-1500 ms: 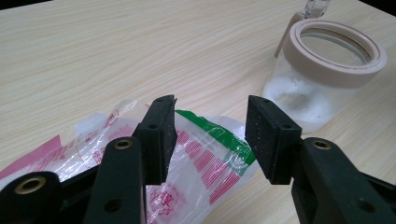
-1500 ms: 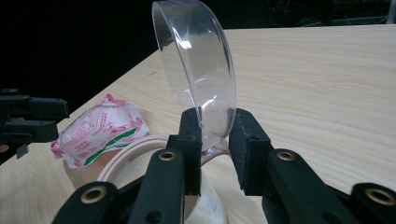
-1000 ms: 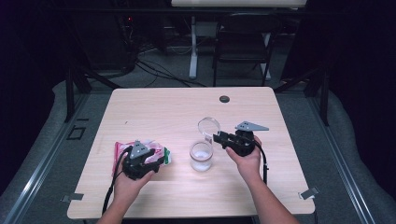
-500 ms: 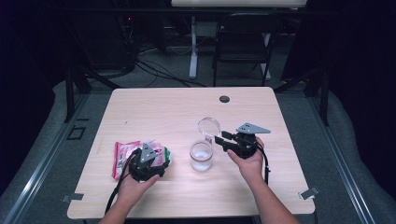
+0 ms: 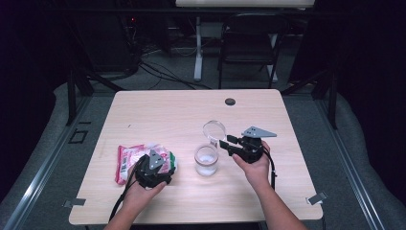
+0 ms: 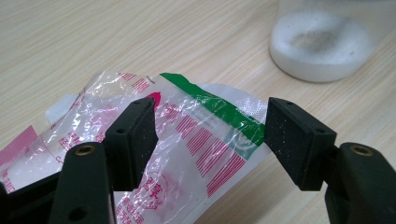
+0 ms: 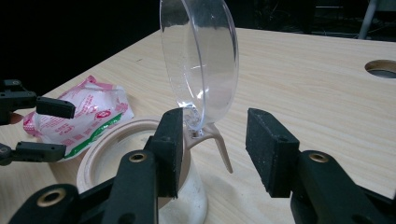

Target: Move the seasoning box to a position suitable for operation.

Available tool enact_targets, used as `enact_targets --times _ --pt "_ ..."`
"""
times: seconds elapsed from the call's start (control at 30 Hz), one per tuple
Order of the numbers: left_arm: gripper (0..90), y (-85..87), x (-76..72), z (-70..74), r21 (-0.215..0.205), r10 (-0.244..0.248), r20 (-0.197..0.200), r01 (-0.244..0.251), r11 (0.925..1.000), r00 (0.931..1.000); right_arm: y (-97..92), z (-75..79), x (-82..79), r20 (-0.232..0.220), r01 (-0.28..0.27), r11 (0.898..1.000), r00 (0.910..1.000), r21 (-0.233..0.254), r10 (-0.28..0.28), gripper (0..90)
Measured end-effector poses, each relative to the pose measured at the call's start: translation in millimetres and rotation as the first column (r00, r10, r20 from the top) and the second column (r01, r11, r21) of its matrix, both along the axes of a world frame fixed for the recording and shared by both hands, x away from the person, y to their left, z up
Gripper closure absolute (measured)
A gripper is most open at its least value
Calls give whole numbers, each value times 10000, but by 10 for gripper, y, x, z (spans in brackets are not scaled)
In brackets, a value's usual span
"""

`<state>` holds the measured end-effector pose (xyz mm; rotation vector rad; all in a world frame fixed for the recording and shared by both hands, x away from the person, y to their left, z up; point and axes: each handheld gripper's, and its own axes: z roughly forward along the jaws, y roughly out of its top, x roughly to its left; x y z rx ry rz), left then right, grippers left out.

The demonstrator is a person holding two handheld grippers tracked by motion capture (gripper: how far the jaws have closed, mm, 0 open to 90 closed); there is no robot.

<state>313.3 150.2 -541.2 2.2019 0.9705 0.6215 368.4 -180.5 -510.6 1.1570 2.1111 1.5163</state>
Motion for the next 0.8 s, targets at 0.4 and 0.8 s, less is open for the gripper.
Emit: enact_targets --times 0.4,0.8 --pt "338 -189 -114 -23 803 -746 516 703 9943 9959 2 -6 0 3 1 10000 10000 3 -1 568" --pt "351 -157 -7 -161 1532 -187 506 107 9881 9985 15 -16 -2 -25 34 10000 10000 73 -34 569"
